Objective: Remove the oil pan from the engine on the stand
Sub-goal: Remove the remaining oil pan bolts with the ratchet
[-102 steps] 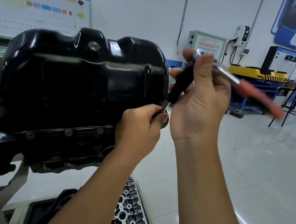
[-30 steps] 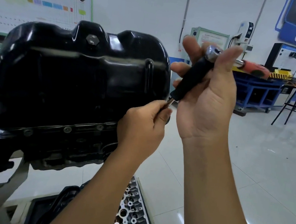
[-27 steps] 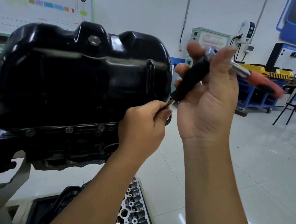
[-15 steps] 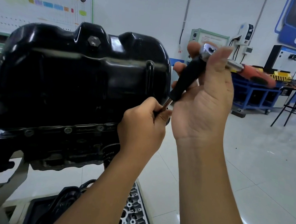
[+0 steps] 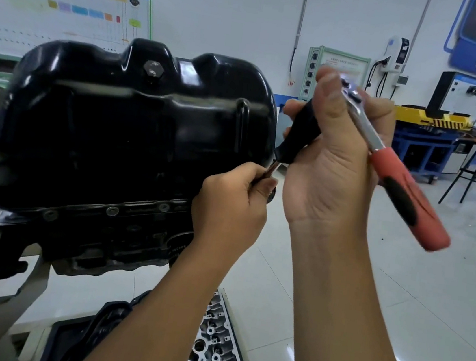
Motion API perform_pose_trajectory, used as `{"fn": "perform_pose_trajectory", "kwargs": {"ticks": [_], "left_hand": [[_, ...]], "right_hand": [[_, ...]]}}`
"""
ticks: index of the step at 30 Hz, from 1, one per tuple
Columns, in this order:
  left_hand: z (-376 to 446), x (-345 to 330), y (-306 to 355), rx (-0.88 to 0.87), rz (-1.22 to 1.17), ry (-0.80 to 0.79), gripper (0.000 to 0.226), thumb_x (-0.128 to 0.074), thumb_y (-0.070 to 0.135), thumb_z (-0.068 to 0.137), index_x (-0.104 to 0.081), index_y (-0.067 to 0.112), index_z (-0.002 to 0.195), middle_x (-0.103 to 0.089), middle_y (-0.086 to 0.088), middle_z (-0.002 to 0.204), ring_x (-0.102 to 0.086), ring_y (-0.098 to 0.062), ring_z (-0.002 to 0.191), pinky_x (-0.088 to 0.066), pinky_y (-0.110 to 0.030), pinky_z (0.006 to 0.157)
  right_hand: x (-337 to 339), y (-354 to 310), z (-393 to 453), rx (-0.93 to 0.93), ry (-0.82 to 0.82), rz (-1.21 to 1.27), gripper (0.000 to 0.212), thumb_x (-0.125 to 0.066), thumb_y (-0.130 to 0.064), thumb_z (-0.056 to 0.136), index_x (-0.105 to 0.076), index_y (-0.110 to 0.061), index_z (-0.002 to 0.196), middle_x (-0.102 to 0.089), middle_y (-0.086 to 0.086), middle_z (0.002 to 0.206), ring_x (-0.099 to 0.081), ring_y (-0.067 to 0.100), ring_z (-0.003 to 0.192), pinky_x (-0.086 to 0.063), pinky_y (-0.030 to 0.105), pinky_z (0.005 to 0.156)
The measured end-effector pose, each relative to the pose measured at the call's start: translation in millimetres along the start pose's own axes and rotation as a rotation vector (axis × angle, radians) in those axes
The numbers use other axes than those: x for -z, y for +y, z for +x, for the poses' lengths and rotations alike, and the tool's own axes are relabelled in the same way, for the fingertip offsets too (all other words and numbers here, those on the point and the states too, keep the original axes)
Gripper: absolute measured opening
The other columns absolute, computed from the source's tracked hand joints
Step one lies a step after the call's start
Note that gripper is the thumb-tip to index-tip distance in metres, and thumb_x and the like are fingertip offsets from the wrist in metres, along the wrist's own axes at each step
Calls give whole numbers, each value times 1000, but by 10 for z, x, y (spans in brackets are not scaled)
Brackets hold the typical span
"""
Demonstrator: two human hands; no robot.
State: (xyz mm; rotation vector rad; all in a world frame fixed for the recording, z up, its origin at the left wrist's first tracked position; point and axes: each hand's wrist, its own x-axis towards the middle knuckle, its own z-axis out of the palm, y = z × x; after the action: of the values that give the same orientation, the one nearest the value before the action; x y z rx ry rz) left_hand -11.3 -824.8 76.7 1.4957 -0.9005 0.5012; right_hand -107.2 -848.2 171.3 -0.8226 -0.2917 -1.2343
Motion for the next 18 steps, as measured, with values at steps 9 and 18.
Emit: {"fn": "perform_pose_trajectory", "kwargs": {"ticks": [9, 18], "left_hand": [[-10, -8, 19, -34, 57, 80, 28, -61, 47, 89, -50, 27, 72, -52, 13, 53, -38, -11, 46, -36, -30, 44], [1, 49, 6, -38, 9, -54, 26, -52, 53, 91, -65, 30, 89, -60, 14, 60, -58, -11, 51, -52, -36, 52]], "right_hand": [[-16, 21, -43, -12, -48, -29, 16, -70, -9, 93, -55, -12, 98, -74, 10, 100, -67, 28, 76, -55, 39, 73], [-6, -14, 4, -71, -70, -61, 15, -52, -25, 107, -57, -15, 98, -76, 11, 104, -66, 20, 67, -49, 25, 59]]}}
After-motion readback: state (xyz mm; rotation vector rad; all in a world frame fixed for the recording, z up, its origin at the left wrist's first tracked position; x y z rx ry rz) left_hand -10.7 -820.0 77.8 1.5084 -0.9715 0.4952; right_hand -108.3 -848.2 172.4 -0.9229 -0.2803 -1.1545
